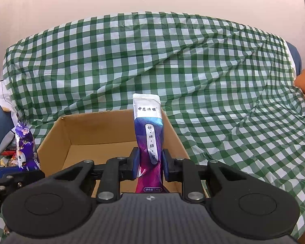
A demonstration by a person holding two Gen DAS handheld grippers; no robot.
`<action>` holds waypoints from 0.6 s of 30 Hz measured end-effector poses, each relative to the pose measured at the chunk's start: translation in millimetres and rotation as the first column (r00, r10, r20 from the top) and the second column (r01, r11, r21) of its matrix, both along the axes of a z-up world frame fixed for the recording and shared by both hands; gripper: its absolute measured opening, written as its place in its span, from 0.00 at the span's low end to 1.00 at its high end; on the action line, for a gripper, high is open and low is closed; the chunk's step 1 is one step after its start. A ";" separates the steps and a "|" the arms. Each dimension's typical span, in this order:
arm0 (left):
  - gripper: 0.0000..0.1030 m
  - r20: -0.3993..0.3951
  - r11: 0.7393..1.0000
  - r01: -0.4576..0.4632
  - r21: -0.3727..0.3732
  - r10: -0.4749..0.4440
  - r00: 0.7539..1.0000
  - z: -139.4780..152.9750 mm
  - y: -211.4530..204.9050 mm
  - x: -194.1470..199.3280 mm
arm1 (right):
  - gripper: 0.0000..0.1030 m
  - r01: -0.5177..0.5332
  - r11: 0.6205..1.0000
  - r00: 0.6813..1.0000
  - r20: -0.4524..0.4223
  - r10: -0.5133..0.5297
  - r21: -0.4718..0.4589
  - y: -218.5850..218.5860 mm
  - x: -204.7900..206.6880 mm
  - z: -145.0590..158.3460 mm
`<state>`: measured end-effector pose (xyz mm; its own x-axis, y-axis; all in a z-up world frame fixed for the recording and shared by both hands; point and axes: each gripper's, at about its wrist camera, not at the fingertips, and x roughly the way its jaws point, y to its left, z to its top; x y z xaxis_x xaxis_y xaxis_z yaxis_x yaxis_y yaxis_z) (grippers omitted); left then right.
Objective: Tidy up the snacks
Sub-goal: 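Carry both snacks over the box and open both tools to drop them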
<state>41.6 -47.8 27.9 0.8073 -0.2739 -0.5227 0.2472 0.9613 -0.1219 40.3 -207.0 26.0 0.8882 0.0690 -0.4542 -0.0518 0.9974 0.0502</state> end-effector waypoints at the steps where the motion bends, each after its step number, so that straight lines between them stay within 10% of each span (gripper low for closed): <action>1: 0.15 0.000 1.000 0.000 0.001 0.000 1.000 1.1 2.3 -3.8 | 0.24 -0.003 1.000 1.000 0.001 0.003 -0.002 1.4 0.6 -0.5; 18: 0.15 -0.001 1.000 0.021 0.004 -0.021 1.000 -0.8 -1.8 -4.6 | 0.24 0.001 1.000 1.000 0.001 -0.001 -0.018 1.8 -2.1 0.5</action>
<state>37.0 -49.6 27.0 0.8010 -0.2887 -0.5245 0.2674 0.9563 -0.1181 38.2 -205.2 26.5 0.8886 0.0599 -0.4547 -0.0507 0.9982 0.0325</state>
